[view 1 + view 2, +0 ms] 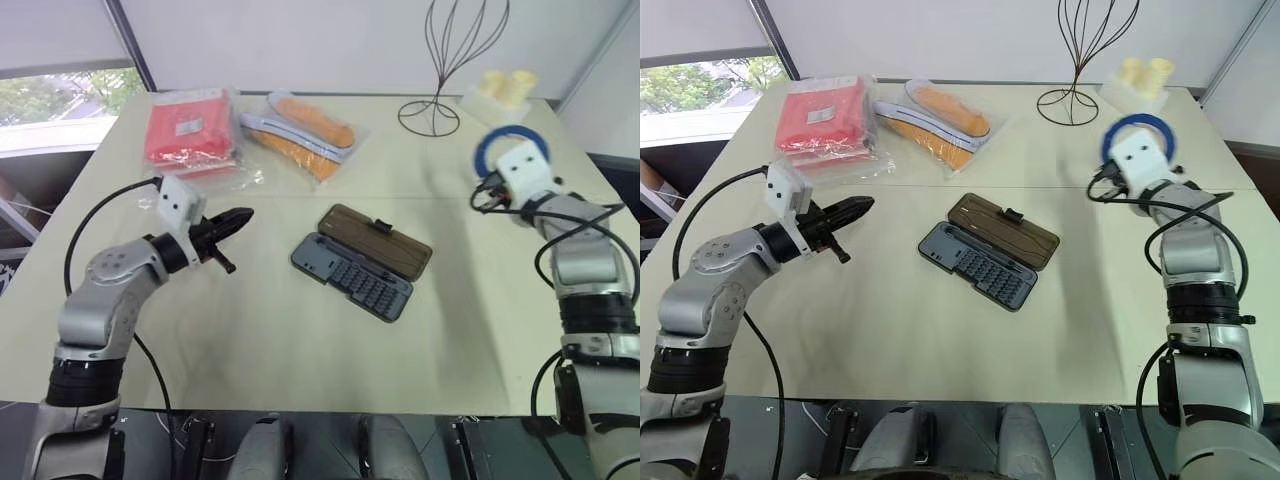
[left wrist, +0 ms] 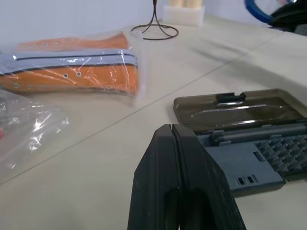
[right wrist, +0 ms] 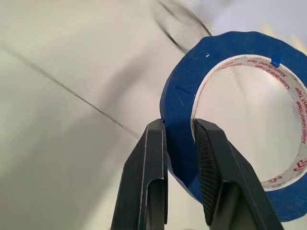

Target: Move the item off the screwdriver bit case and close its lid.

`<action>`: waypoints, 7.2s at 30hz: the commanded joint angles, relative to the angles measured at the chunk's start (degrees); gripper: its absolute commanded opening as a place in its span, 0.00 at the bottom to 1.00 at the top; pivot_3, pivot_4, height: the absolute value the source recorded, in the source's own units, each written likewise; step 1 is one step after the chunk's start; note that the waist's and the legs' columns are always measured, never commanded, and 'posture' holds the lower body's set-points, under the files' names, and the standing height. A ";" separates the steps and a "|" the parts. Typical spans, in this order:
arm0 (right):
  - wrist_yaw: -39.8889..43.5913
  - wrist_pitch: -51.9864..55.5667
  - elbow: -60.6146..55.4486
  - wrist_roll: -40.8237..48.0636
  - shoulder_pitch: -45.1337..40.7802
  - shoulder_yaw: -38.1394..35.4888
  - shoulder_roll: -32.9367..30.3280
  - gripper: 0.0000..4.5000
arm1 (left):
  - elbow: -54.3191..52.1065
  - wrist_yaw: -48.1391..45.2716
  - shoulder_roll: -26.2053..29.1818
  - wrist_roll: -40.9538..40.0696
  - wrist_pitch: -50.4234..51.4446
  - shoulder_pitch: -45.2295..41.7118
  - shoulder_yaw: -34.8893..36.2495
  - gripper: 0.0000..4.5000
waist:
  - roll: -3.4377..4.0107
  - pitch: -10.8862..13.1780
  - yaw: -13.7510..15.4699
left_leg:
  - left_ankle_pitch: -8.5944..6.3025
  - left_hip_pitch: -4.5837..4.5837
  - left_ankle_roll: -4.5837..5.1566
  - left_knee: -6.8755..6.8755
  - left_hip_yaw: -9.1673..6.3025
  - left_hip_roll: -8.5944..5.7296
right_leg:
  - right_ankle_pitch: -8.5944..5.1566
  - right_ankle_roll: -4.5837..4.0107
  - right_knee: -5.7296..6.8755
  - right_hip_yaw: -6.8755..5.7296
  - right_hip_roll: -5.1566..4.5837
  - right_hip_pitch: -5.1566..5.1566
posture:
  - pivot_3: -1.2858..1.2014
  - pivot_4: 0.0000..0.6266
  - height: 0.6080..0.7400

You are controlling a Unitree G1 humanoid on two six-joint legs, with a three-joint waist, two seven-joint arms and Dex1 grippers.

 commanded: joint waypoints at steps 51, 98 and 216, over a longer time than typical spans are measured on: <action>29.28 12.97 -12.06 16.13 -7.88 21.42 -3.85 0.99 | 1.69 -1.86 -0.88 1.75 -2.04 -3.33 -1.19 0.00 | 0.04 -0.01 -1.05 | -0.01 0.00 0.04 0.05 -0.08 0.00 | 0.02 0.03 0.06 -0.01 0.05 0.02 | 0.52 0.24 1.00; 34.32 -4.73 11.46 4.58 -9.88 25.56 4.59 0.01 | -3.35 0.45 0.08 1.20 -0.81 1.00 0.97 0.00 | 0.02 -0.03 -1.44 | 0.03 0.06 -0.04 0.10 -0.09 0.02 | 0.03 0.04 0.16 -0.02 0.03 0.04 | 0.52 0.24 1.00; 45.19 -5.51 -11.46 11.70 -6.99 26.29 7.47 0.99 | 0.52 -27.96 5.73 6.35 -4.54 10.60 -21.49 0.00 | 0.05 -0.03 -1.31 | 0.01 0.11 0.00 0.07 -0.09 0.04 | 0.02 0.04 0.22 -0.03 0.06 0.03 | 0.52 0.24 1.00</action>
